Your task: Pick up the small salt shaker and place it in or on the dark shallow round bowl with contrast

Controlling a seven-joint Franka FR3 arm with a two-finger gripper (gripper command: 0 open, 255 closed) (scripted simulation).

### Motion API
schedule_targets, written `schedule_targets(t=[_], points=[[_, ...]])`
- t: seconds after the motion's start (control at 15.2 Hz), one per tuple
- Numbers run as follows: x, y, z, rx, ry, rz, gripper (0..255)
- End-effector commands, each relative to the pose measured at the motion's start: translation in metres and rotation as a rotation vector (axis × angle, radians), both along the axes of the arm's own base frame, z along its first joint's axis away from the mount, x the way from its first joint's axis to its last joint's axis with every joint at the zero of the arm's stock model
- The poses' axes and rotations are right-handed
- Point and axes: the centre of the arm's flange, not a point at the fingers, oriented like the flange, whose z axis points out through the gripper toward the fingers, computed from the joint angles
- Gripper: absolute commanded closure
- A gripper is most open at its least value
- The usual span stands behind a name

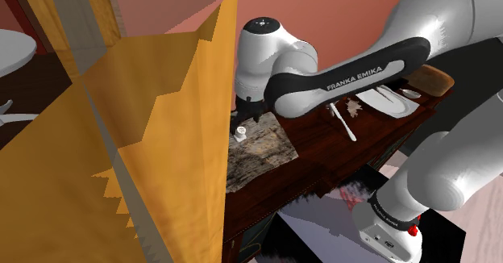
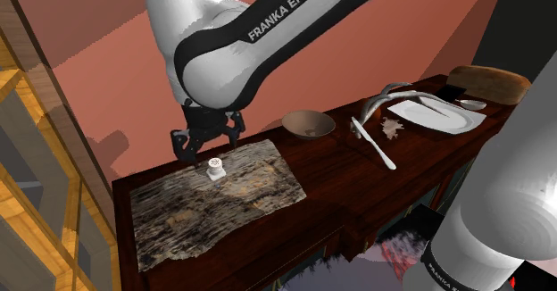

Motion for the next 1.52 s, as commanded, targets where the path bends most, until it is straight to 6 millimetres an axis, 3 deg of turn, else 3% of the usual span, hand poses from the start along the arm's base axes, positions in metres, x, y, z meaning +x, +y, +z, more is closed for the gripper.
schedule_targets(t=[0.0,0.33,0.86,0.92,1.45], points=[[0.006,0.001,-0.009,0.0,-0.001,0.0,0],[0.01,-0.002,-0.038,0.0,-0.001,0.0,0],[0.01,-0.002,-0.038,0.0,-0.001,0.0,0],[0.01,-0.002,-0.038,0.0,-0.001,0.0,255],[0.01,-0.002,-0.038,0.0,-0.001,0.0,255]])
